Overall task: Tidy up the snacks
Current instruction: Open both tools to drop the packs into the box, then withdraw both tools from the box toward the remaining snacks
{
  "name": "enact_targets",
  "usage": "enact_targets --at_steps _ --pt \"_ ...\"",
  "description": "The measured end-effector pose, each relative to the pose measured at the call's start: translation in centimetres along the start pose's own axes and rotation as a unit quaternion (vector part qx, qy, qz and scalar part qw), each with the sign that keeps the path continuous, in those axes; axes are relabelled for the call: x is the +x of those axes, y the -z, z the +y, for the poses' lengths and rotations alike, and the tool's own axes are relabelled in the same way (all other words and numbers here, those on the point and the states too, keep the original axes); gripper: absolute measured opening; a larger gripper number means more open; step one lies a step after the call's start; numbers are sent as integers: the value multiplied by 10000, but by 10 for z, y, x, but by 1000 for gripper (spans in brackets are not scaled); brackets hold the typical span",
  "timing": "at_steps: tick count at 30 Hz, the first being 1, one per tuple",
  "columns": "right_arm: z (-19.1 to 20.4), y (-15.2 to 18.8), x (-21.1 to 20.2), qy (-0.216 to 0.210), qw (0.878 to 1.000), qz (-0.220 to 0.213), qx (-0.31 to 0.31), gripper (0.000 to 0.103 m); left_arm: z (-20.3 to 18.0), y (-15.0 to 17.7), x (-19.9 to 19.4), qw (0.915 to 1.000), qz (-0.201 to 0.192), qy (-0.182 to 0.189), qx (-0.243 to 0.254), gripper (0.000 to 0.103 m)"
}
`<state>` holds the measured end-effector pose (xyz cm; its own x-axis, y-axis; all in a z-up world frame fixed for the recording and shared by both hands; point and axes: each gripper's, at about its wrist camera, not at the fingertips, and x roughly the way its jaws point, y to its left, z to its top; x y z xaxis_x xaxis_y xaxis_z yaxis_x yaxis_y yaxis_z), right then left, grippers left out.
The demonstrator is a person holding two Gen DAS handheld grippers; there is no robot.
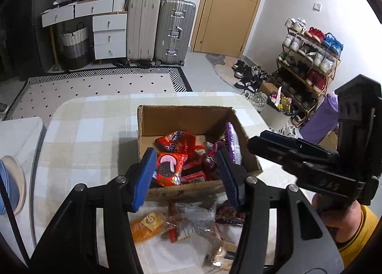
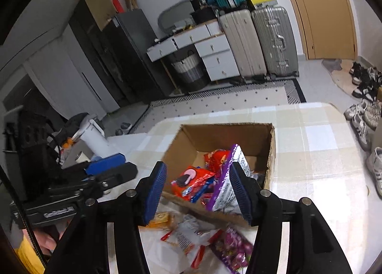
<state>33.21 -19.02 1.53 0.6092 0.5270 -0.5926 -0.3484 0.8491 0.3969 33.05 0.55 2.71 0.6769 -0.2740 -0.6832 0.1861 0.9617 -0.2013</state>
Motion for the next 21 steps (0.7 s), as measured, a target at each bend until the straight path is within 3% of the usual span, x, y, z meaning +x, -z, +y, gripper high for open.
enact_targets --at_steps 3,5,6,12,13,16,21 --pt "11 5 -26 -54 9998 -169 -61 59 -4 7 -15 10000 -64 13 -60 56" --pt "19 13 -48 1 9992 -403 4 82 -9 14 -26 9999 -171 -1 -6 56" --pt "21 19 -59 -59 9985 -544 24 86 -12 19 -33 9996 -257 -88 83 56" --pt "46 60 -110 8 9951 -949 -290 87 -19 52 -72 9978 -631 -119 139 56" --pt "49 68 -117 41 9943 -1019 -295 88 -20 58 -79 9976 -671 -125 142 58" --pt "57 95 -140 128 9906 -1354 -178 96 -26 80 -104 9952 -891 -399 46 82" --pt "75 136 -164 -31 9868 -1616 -125 98 -31 117 -142 9882 -1358 -686 149 82"
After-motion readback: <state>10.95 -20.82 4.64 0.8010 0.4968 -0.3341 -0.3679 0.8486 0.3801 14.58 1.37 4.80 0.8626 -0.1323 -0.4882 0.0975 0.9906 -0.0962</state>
